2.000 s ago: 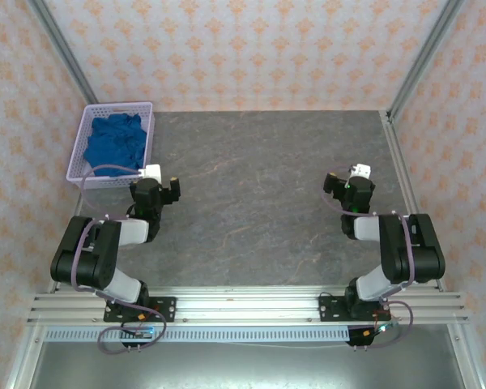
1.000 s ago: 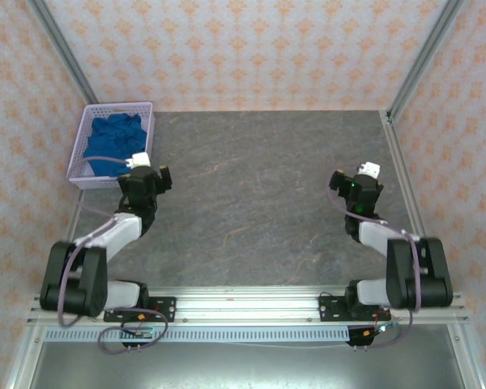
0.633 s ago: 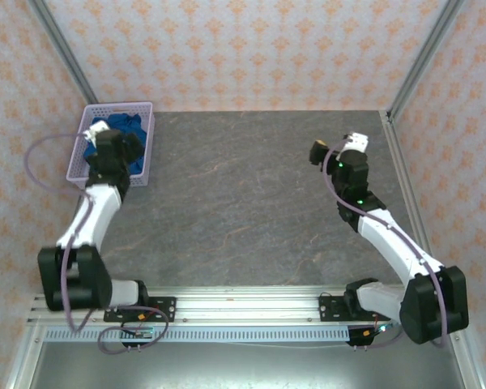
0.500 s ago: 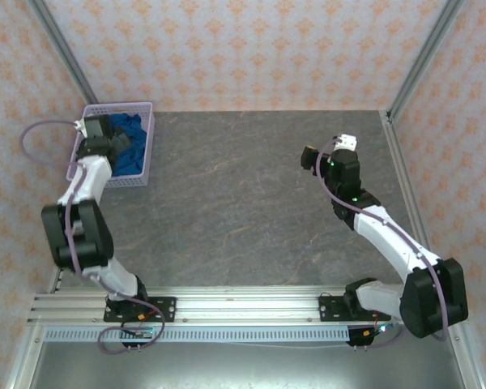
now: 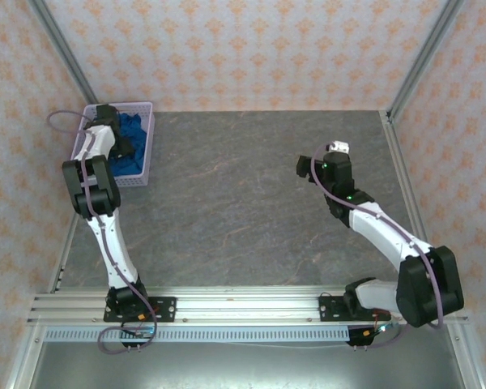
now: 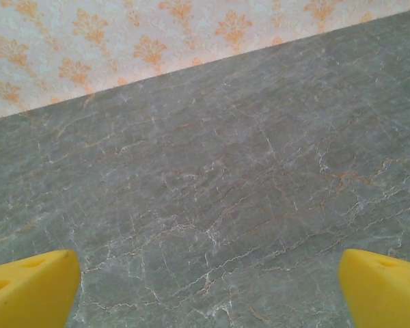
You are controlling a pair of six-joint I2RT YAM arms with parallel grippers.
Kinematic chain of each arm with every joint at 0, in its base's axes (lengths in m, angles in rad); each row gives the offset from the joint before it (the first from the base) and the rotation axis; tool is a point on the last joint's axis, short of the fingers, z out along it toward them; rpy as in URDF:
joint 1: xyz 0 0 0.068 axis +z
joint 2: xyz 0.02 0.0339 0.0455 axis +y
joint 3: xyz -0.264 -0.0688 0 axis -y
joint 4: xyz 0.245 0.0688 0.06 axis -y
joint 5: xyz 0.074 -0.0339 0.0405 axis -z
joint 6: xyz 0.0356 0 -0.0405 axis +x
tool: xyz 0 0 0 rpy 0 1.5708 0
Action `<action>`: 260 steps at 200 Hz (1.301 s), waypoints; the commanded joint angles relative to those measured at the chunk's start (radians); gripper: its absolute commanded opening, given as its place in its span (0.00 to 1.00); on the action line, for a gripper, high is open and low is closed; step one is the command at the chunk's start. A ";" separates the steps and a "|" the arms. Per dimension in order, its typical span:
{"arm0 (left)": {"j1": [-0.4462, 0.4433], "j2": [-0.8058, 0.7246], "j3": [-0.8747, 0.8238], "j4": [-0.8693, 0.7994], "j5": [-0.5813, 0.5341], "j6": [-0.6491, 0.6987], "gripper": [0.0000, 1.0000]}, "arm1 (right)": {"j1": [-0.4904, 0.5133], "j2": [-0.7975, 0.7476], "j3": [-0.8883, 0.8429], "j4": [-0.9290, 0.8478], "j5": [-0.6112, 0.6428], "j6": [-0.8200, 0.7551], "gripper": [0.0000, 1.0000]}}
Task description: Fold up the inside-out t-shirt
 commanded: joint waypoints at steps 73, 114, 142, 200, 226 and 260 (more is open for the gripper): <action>-0.003 -0.110 -0.012 -0.019 0.039 0.010 0.00 | 0.006 0.014 0.021 0.012 -0.004 0.037 0.97; -0.021 -0.541 -0.202 0.246 0.023 -0.111 0.00 | 0.005 -0.056 0.027 -0.006 0.005 0.041 0.97; -0.135 -0.757 -0.192 0.328 0.050 -0.108 0.00 | 0.007 -0.073 0.073 -0.060 0.015 0.031 0.98; -0.529 -0.835 0.037 0.240 0.145 -0.005 0.00 | -0.005 -0.106 0.260 -0.317 0.125 -0.045 0.99; -0.685 -0.794 0.029 0.210 0.141 -0.006 0.00 | -0.038 -0.143 0.318 -0.415 0.123 -0.051 1.00; -0.856 -0.673 -0.116 0.308 0.150 -0.074 0.19 | -0.067 -0.171 0.340 -0.519 0.143 -0.037 0.99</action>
